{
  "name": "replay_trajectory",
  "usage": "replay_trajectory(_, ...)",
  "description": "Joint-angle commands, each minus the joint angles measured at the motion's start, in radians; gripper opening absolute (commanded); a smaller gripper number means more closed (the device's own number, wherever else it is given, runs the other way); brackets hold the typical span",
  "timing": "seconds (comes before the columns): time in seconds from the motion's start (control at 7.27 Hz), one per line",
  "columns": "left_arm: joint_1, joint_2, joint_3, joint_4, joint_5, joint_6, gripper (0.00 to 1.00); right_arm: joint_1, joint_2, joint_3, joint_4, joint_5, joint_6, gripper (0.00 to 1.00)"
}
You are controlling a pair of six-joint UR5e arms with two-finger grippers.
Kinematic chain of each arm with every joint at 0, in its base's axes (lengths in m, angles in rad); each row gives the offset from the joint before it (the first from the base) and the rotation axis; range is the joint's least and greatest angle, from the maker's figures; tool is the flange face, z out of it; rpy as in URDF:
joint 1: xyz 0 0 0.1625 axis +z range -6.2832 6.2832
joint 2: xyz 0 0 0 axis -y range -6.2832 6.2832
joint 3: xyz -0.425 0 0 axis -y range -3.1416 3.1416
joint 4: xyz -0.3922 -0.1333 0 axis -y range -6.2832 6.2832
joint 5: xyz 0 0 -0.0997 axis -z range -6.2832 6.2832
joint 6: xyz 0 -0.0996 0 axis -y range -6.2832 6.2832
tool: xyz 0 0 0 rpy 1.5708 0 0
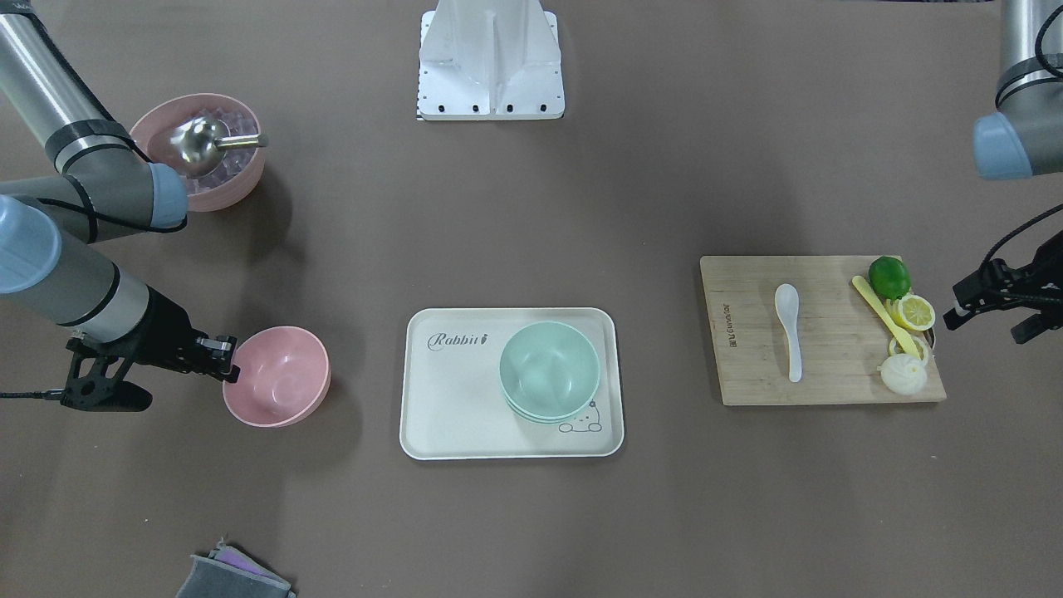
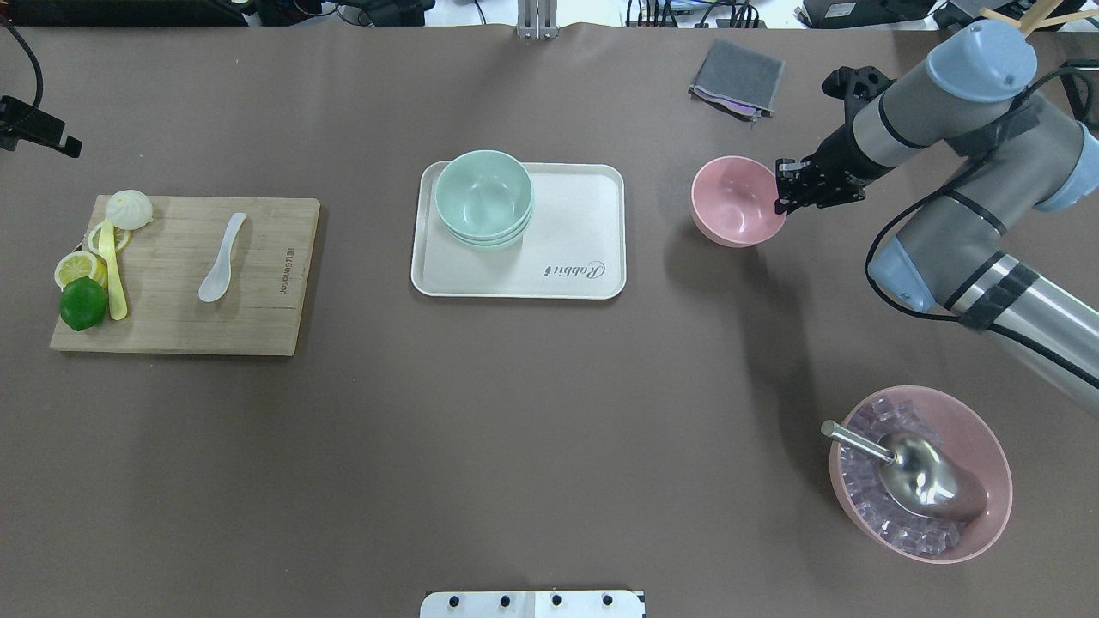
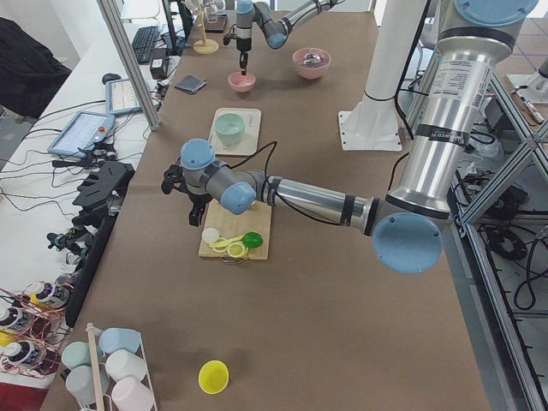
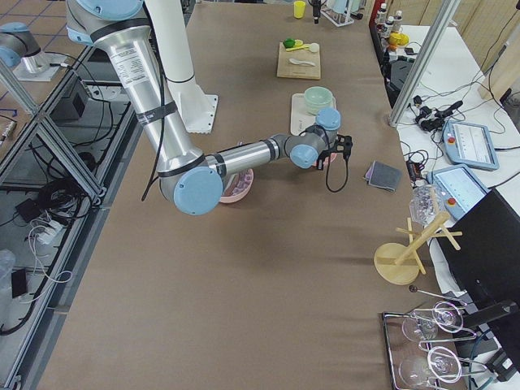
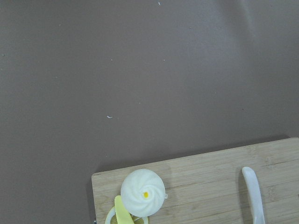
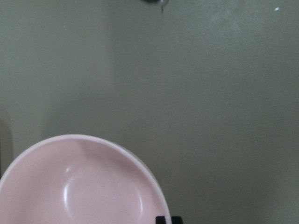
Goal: Stack pink bowl on green and place spoon
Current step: 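Reach the right gripper to the pink bowl and grasp its rim, then lift the pink bowl with the right gripper while the left reaches for the spoon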
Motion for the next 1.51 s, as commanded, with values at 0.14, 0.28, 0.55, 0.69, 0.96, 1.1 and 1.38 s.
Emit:
replay_trajectory(0.14,0.140,-0.044,-0.008,-0.029,0.111,-0.207,0.98,0.014,0.074,0.006,0.003,0.020,0.107,0.00)
replay_trajectory(0.28,0.241,-0.066,-0.022,-0.027,0.216,-0.271,0.97,0.014,0.079,0.009,0.003,0.020,0.107,0.00)
replay_trajectory(0.55,0.340,-0.086,-0.002,-0.032,0.303,-0.258,0.97,0.014,0.083,0.015,0.003,0.021,0.107,0.00)
replay_trajectory(0.69,0.355,-0.086,0.025,-0.039,0.302,-0.257,0.97,0.014,0.109,0.017,0.003,0.021,0.125,0.00)
replay_trajectory(0.96,0.363,-0.086,0.055,-0.076,0.302,-0.257,0.84,0.012,0.167,0.020,0.003,0.021,0.187,0.00)
replay_trajectory(1.1,0.365,-0.086,0.056,-0.076,0.302,-0.257,0.84,0.008,0.181,0.051,0.003,0.021,0.231,0.00)
replay_trajectory(1.38,0.366,-0.087,0.056,-0.076,0.299,-0.259,0.65,-0.029,0.213,0.060,0.005,0.017,0.231,0.00)
